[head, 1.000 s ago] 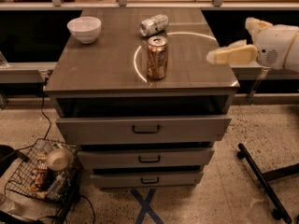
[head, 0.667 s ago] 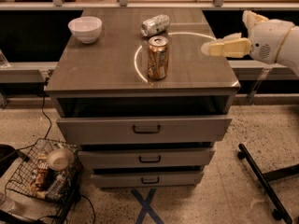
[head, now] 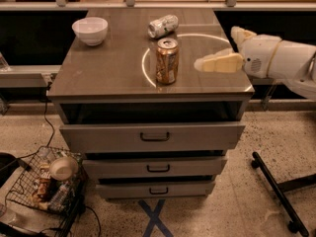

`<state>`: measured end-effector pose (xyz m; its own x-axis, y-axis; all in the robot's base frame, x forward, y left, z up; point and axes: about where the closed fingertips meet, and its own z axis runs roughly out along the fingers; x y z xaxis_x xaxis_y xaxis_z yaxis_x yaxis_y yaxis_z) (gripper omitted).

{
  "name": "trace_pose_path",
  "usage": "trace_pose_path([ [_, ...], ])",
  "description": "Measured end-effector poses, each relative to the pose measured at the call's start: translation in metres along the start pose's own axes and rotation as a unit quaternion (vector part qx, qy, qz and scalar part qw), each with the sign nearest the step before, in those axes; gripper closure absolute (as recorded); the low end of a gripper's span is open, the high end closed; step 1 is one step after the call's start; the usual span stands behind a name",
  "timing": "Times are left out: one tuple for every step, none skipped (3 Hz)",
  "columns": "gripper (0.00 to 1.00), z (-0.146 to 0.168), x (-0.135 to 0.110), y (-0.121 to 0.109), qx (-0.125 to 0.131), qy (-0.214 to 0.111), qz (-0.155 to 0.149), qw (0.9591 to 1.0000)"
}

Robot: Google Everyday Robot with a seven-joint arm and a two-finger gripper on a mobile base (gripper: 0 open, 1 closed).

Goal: Place orange can into white bowl

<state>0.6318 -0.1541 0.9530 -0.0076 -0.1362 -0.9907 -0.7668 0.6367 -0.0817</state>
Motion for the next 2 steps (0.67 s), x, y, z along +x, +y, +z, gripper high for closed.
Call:
trace_pose_path([
  [0.00,0.030,0.017,0.014,-0.025,-0.018,0.016,0.9994],
  [0.00,0.057,0.028,0.016,-0.032,-0.040,0.026,0.9984],
])
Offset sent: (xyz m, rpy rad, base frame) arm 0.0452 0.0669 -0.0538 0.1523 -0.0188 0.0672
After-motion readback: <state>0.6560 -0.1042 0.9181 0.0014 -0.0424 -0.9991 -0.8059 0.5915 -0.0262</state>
